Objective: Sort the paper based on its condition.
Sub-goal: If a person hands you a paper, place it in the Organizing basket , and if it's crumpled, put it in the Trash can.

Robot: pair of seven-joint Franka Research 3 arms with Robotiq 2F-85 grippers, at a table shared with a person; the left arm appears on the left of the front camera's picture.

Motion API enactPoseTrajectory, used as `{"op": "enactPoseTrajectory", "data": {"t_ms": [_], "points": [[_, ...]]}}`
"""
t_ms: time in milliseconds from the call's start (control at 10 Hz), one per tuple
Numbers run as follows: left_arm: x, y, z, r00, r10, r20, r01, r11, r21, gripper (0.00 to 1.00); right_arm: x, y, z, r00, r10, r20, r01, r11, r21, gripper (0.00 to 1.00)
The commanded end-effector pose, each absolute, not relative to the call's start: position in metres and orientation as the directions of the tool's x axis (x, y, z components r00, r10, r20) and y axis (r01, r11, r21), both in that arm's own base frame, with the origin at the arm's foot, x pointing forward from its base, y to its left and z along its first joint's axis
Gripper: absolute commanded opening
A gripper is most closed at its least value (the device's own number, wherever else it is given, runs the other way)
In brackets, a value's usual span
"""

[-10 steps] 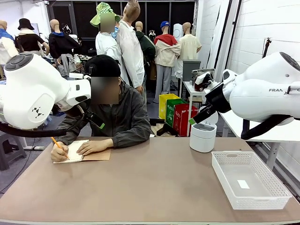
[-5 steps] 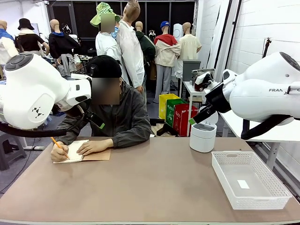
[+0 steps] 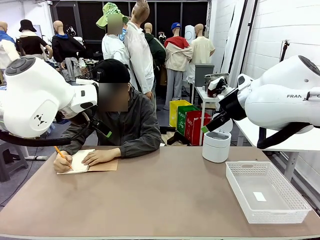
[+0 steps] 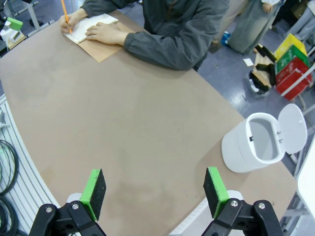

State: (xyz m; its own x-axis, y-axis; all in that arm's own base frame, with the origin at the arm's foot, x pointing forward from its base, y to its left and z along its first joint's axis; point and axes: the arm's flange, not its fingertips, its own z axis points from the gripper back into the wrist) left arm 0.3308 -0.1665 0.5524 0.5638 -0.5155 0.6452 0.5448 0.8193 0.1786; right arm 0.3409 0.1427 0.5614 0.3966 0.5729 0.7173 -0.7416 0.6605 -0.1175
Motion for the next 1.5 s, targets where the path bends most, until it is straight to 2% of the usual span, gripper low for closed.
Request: {"op": "enactPoseTrajectory", "data": {"t_ms": [0, 1400], "points": [[0.3308, -0.1665, 0.552, 0.565, -0.516, 0.645, 0.541, 0.821, 0.182, 1.0, 0.3406, 0.1431, 0.5612, 0.397, 0.573, 0.717, -0.744, 0.659, -0.114, 1.0], [0.3308, -0.1665, 0.552, 0.565, -0.516, 0.645, 0.541, 0.821, 0.182, 1.0, 0.3406, 0.1431, 0.5612, 0.397, 0.573, 0.717, -0.744, 0.659, -0.114, 1.0]]}}
